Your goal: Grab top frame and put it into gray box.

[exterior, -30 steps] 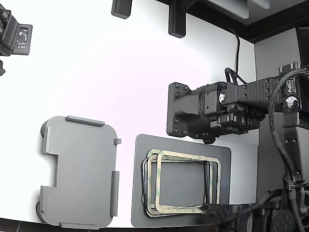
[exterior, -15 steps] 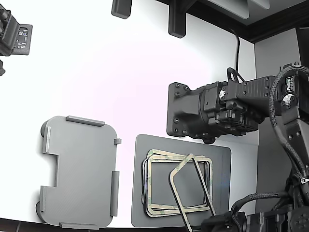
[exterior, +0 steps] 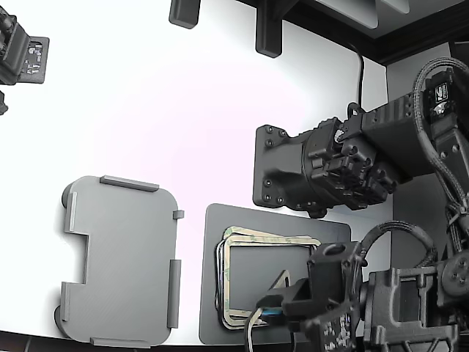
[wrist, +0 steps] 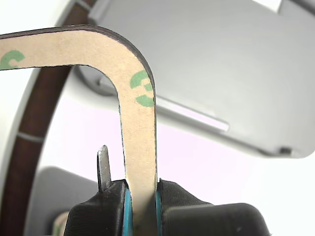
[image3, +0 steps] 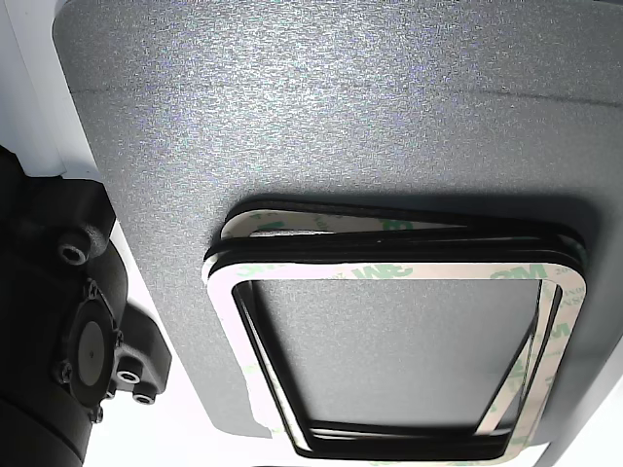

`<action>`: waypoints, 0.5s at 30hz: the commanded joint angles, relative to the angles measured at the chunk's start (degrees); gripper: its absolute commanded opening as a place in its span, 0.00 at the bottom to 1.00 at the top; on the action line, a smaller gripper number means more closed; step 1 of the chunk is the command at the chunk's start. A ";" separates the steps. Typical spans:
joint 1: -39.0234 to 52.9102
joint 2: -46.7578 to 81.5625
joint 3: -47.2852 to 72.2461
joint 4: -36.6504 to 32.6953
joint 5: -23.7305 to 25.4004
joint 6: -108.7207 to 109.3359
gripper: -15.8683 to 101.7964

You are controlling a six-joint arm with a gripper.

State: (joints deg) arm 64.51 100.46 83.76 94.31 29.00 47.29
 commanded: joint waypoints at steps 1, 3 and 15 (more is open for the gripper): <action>-6.94 2.46 -0.44 0.53 -4.39 21.62 0.03; -11.34 2.81 0.35 -0.18 -8.00 23.03 0.03; -25.49 -2.90 -4.31 0.53 -15.82 65.39 0.03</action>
State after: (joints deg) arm 41.92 97.47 82.18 94.31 14.85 100.11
